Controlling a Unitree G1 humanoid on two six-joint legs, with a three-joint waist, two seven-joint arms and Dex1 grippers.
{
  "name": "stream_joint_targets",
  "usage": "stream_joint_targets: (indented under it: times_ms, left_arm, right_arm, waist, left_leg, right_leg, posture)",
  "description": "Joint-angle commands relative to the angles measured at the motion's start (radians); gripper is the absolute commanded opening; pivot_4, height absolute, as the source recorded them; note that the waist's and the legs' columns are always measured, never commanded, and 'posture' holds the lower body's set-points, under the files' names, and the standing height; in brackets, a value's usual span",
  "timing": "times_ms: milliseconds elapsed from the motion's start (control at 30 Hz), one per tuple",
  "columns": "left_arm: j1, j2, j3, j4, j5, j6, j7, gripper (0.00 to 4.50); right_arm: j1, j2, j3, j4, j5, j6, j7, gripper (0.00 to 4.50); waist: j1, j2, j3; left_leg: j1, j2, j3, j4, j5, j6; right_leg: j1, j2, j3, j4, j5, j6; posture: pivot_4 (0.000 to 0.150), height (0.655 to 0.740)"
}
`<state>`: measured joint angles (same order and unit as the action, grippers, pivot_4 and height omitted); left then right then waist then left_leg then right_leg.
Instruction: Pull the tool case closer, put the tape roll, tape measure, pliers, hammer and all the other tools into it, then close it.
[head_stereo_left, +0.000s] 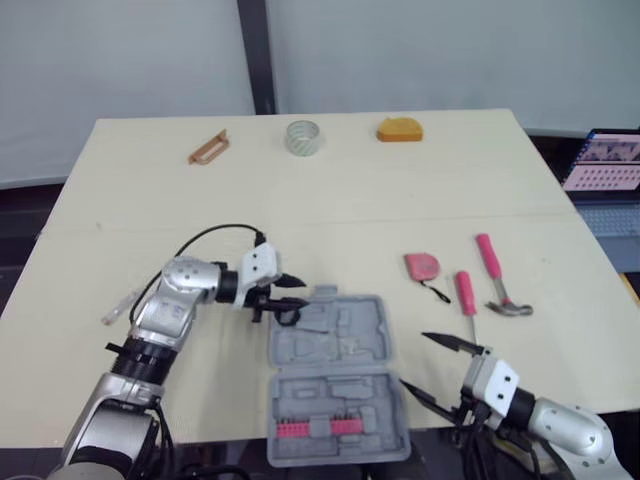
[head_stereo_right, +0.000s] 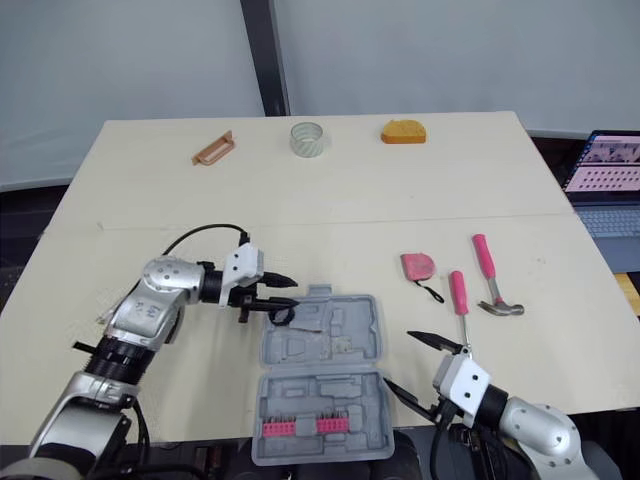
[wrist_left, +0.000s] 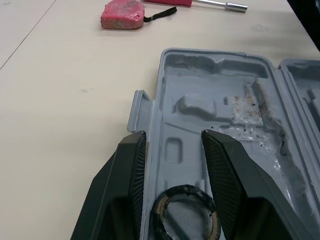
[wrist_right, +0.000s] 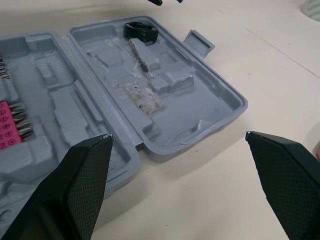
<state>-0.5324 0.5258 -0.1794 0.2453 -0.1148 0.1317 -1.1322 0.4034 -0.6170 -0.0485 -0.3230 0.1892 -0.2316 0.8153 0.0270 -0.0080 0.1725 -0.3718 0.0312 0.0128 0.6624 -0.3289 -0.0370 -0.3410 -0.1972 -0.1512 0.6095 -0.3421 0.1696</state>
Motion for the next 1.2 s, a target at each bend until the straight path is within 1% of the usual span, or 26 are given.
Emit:
stream_joint_targets:
  times_ms: [33, 233, 467, 667, 900, 1200]
  left_arm:
    - [0.017, 0.007, 0.013, 0.007, -0.005, -0.036, 0.009, 1.89]
    - [0.053, 0.016, 0.004, -0.001, 0.003, -0.049, 0.009, 1.89]
    - [0.065, 0.019, -0.006, 0.039, 0.036, -0.073, 0.027, 1.89]
    - [0.066, 0.013, -0.019, 0.07, 0.06, -0.092, 0.036, 1.89]
    - [0.082, 0.019, -0.043, 0.088, 0.093, -0.13, 0.041, 1.89]
    - [0.083, 0.018, -0.045, 0.083, 0.096, -0.126, 0.048, 1.89]
  right_arm:
    - [-0.009, -0.01, -0.009, -0.109, 0.019, 0.059, -0.023, 4.5]
    - [-0.073, -0.016, -0.003, -0.232, 0.03, 0.233, -0.052, 4.5]
    - [-0.112, -0.031, -0.027, -0.318, 0.061, 0.364, -0.06, 4.5]
    - [-0.139, -0.057, -0.07, -0.415, 0.123, 0.485, -0.073, 4.5]
    - [-0.159, -0.055, -0.057, -0.443, 0.156, 0.544, -0.078, 4.5]
    - [-0.182, -0.068, -0.025, -0.444, 0.143, 0.588, -0.068, 4.5]
  waist:
    - [-0.002, 0.0, 0.0]
    - [-0.001, 0.0, 0.0]
    - [0.0, 0.0, 0.0]
    - [-0.001, 0.0, 0.0]
    - [0.0, 0.0, 0.0]
    - [0.0, 0.0, 0.0]
  left_leg:
    - [0.0, 0.0, 0.0, 0.0, 0.0, 0.0]
    - [0.0, 0.0, 0.0, 0.0, 0.0, 0.0]
    - [0.0, 0.0, 0.0, 0.0, 0.0, 0.0]
    - [0.0, 0.0, 0.0, 0.0, 0.0, 0.0]
    - [0.0, 0.0, 0.0, 0.0, 0.0, 0.0]
    - [0.0, 0.0, 0.0, 0.0, 0.0, 0.0]
  right_leg:
    - [0.0, 0.0, 0.0, 0.0, 0.0, 0.0]
    - [0.0, 0.0, 0.0, 0.0, 0.0, 0.0]
    - [0.0, 0.0, 0.0, 0.0, 0.0, 0.0]
    - [0.0, 0.0, 0.0, 0.0, 0.0, 0.0]
    - [0.0, 0.0, 0.0, 0.0, 0.0, 0.0]
    - [0.0, 0.0, 0.0, 0.0, 0.0, 0.0]
  posture:
    - [0.15, 0.74]
    - [0.15, 0.74]
    - [0.15, 0.74]
    - [0.15, 0.74]
    - [0.15, 0.74]
    - [0.15, 0.74]
